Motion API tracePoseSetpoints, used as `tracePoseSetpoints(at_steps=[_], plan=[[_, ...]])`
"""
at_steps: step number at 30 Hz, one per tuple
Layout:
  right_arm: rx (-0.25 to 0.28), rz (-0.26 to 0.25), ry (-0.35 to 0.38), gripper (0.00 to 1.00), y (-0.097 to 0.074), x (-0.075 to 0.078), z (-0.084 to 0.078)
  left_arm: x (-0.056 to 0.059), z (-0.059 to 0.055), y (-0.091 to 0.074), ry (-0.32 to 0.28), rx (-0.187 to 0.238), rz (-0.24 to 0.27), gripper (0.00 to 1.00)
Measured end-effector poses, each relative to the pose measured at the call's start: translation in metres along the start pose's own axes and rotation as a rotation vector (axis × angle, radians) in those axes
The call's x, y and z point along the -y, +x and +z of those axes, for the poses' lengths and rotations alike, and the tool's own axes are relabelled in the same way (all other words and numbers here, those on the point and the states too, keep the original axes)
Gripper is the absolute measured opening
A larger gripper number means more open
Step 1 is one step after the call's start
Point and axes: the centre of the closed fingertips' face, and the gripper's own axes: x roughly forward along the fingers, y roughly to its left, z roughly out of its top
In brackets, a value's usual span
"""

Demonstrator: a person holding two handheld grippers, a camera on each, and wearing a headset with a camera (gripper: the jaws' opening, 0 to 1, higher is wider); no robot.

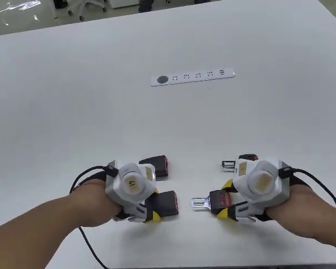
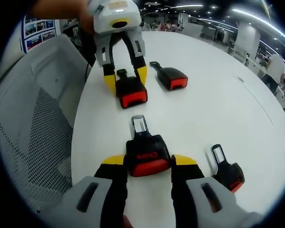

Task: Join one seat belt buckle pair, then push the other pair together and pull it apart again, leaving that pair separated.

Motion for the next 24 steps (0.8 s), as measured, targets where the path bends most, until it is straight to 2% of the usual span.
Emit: tracePoseSetpoints(at_steps=[3,4,8,14,21,22,24], plan=[[0.008,-0.010,-0.014,0.34,0.010,0.002,0.010,0.000,0.000,0.000,0.006,0.005,-0.005,0.33],[0.008,-0.009,-0.007,0.34,0.012,-0.001,0.012,0.000,0.000,0.000,0.007,0.004,-0.004,0.33],[0.012,-0.014,0.000,0.34,0.018,-0.002,0.020,0.000,-0.001,0.001,0.003,0.000,-0.001,0.33],[-0.013,-0.020,-0.006,0.34,0.017,-0.002,0.022,0.000,-0.003,0.002,-0.004,-0.009,0.001,0.33],[-0.038,-0.022,-0.063,0.34,0.018,-0.005,0.026,0.000,-0.002,0.002,-0.004,-0.015,-0.004,0.33],[-0.055,-0.043,-0.120,0.34,0.019,-0.001,0.027,0.000,-0.002,0.002,-0.004,-0.015,-0.004,0.33],[-0.043,-0.027,-0.113,0.34,0.023,-0.006,0.029,0.000,-0.002,0.001,0.012,-0.013,-0.005,0.33]])
